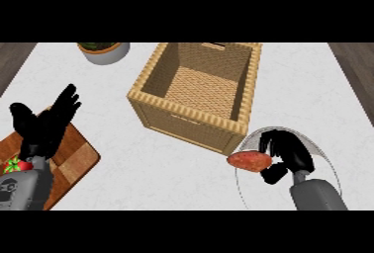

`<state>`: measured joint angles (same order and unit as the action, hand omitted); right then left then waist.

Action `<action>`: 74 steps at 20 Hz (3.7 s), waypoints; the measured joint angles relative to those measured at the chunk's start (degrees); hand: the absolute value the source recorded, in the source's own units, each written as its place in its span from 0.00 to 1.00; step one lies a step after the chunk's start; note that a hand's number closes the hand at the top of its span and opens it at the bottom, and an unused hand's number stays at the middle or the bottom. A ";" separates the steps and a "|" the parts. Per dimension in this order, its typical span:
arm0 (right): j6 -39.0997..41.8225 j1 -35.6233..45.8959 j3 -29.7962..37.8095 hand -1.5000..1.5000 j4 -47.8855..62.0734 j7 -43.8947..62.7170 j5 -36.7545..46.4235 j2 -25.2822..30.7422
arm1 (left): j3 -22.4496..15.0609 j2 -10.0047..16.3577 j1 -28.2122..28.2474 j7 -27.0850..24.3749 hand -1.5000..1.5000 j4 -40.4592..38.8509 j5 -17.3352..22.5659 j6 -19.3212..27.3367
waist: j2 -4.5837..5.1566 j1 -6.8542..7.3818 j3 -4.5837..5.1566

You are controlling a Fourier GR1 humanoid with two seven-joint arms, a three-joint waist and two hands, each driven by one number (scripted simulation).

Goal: Pick the sweet potato from the placemat and place it in the basket

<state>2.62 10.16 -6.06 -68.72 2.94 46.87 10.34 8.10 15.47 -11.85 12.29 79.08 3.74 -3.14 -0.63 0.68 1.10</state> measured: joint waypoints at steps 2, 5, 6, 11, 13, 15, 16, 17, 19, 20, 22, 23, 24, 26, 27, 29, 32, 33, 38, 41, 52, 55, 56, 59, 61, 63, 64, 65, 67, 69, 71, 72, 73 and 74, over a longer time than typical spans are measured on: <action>-0.77 1.32 -5.69 1.00 -1.05 2.85 1.60 -3.55 | -0.70 -0.34 -0.69 0.06 0.50 0.00 -0.06 -0.37 | 0.13 1.94 -0.21; -2.39 3.04 -14.16 1.00 -1.68 8.08 2.68 -7.03 | -1.80 -0.88 -1.64 0.20 0.50 0.01 -0.06 -1.08 | 0.41 4.48 -0.63; -3.10 3.40 -16.71 1.00 -2.08 10.06 2.49 -7.71 | -2.07 -0.92 -1.89 0.17 0.50 0.06 -0.09 -1.31 | 0.41 5.14 -0.73; -10.10 4.31 -28.49 1.00 -6.34 18.84 -2.50 -9.52 | -3.08 -1.48 -3.57 0.67 0.50 -0.33 -0.27 -1.65 | 0.66 6.53 -1.23; -14.60 4.94 -32.38 1.00 -9.15 21.11 -4.90 -9.83 | -3.33 -1.64 -4.00 0.72 0.50 -0.66 -0.32 -1.76 | 0.71 6.79 -1.35; -19.33 6.10 -36.12 1.00 -12.32 23.51 -6.51 -10.02 | -3.48 -1.74 -3.97 0.65 0.50 -0.97 -0.42 -1.82 | 0.54 6.99 -1.36; -21.83 6.91 -37.92 1.00 -13.69 24.77 -6.70 -10.09 | -3.46 -1.74 -4.10 0.77 0.50 -1.09 -0.39 -1.82 | 0.43 6.95 -1.33; -24.22 7.82 -39.63 1.00 -14.95 26.31 -6.55 -10.15 | -3.50 -1.80 -4.13 0.81 0.50 -1.34 -0.48 -1.75 | 0.33 6.74 -1.28; -28.76 9.87 -42.42 1.00 -17.00 29.78 -5.74 -10.22 | -3.43 -1.85 -4.29 0.93 0.50 -1.75 -0.54 -1.59 | 0.12 6.29 -1.17; -30.60 11.01 -43.60 1.00 -17.94 31.89 -5.18 -10.25 | -3.43 -1.86 -4.24 0.94 0.50 -1.90 -0.63 -1.52 | -0.02 6.07 -1.11; -33.94 13.42 -45.54 1.00 -19.49 36.32 -3.77 -10.28 | -3.05 -1.63 -4.59 1.15 0.50 -2.20 -0.64 -1.28 | -0.25 5.46 -0.99; -35.21 14.75 -46.30 1.00 -20.10 38.65 -2.99 -10.29 | -3.04 -1.65 -4.44 1.06 0.50 -2.49 -0.86 -1.07 | -0.32 5.18 -0.94; -36.18 16.18 -46.71 1.00 -20.36 40.84 -2.21 -10.29 | -3.00 -1.69 -4.55 1.10 0.50 -2.52 -0.90 -0.93 | -0.41 5.01 -0.89; -36.96 19.11 -47.56 1.00 -20.94 45.07 -0.39 -10.26 | -2.78 -1.44 -4.50 1.24 0.50 -2.67 -0.98 -0.80 | -0.61 4.62 -0.81; -37.07 20.73 -47.62 1.00 -21.01 47.16 0.53 -10.24 | -2.82 -1.47 -4.35 1.18 0.50 -2.60 -1.02 -0.79 | -0.69 4.46 -0.78; -36.98 24.25 -47.53 1.00 -21.10 51.05 2.07 -10.20 | -2.87 -1.66 -4.21 1.13 0.50 -2.81 -1.21 -0.52 | -0.73 4.22 -0.73; -36.04 30.09 -46.60 1.00 -20.72 55.76 3.89 -10.09 | -2.66 -1.48 -4.28 1.21 0.50 -2.90 -1.27 -0.39 | -0.73 4.18 -0.70; -35.62 31.92 -46.04 1.00 -20.31 56.69 4.39 -10.03 | -2.59 -1.38 -4.26 1.20 0.50 -2.95 -1.25 -0.45 | -0.71 4.24 -0.69; -33.63 41.55 -42.46 1.00 -17.08 60.98 5.96 -9.83 | -2.53 -1.21 -4.78 0.98 0.50 -3.35 -1.23 -0.72 | -0.41 4.47 -0.66; -32.40 47.55 -39.67 1.00 -14.26 63.19 6.41 -9.77 | -2.49 -1.34 -5.55 1.11 0.50 -3.68 -1.32 -0.46 | -0.24 4.56 -0.66; -28.80 62.91 -32.40 1.00 1.13 68.06 8.09 -9.62 | -2.03 -1.15 -5.35 0.38 0.50 -3.61 -1.36 -0.36 | 0.24 3.90 -0.76; -29.02 64.67 -31.62 1.00 4.35 68.12 7.69 -9.61 | -2.15 -1.19 -4.95 0.59 0.50 -3.03 -1.39 -0.38 | 0.37 3.62 -0.83; -29.24 64.62 -31.74 1.00 5.23 68.06 7.69 -9.59 | -2.13 -1.14 -4.52 0.69 0.50 -2.49 -1.34 -0.40 | 0.38 3.52 -0.86; -29.75 65.09 -32.64 1.00 7.46 67.92 7.15 -9.60 | -1.40 -0.75 -4.04 0.27 0.50 -2.64 -1.11 -0.42 | 0.55 3.04 -0.90; -30.50 64.35 -32.98 1.00 8.25 67.34 6.99 -9.61 | -0.87 -0.43 -3.68 -0.10 0.50 -2.79 -0.95 -0.47 | 0.58 2.50 -0.93; -32.16 63.27 -32.90 1.00 9.28 66.30 6.89 -9.61 | -0.84 -0.44 -3.60 -0.36 0.50 -2.67 -1.04 -0.44 | 0.68 2.27 -0.96; -32.73 62.87 -32.82 1.00 9.85 65.96 6.80 -9.62 | -0.62 -0.19 -3.77 0.04 0.50 -2.56 -0.77 -0.66 | 0.71 2.16 -0.97; -33.18 62.58 -32.82 1.00 10.25 65.95 6.80 -9.62 | -0.62 -0.22 -3.59 0.49 0.50 -2.16 -0.70 -0.59 | 0.70 2.19 -0.99; -34.58 61.43 -32.55 1.00 11.16 65.25 6.88 -9.66 | -0.58 -0.37 -3.60 0.90 0.50 -2.11 -0.70 -0.38 | 0.74 1.90 -1.01; -36.21 59.93 -32.68 1.00 12.05 64.48 6.97 -9.68 | -0.58 -0.59 -2.80 0.92 0.50 -1.19 -0.62 -0.24 | 0.74 1.90 -1.02; -37.71 58.73 -30.49 0.00 13.77 64.34 9.74 -9.66 | -0.08 -0.30 -2.39 0.72 0.50 -1.17 -0.50 -0.17 | 0.59 1.08 -1.03; -38.63 57.85 -29.45 0.00 14.39 64.15 10.54 -9.64 | 0.02 -0.26 -2.24 0.71 0.50 -0.86 -0.45 -0.13 | 0.57 0.95 -1.05; -39.38 56.76 -29.10 0.00 14.47 64.18 10.85 -9.62 | -0.05 -0.26 -1.89 0.62 0.50 -0.61 -0.55 -0.13 | 0.56 1.03 -1.06; -40.03 56.46 -28.50 0.00 15.15 64.13 11.07 -9.63 | -0.20 -0.30 -2.19 0.83 0.50 -0.52 -0.71 -0.01 | 0.63 1.09 -1.06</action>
<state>-37.40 66.62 -34.56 -53.57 67.07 57.93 0.71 7.90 15.17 -14.04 13.12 78.55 3.02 -3.16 0.00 1.77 0.04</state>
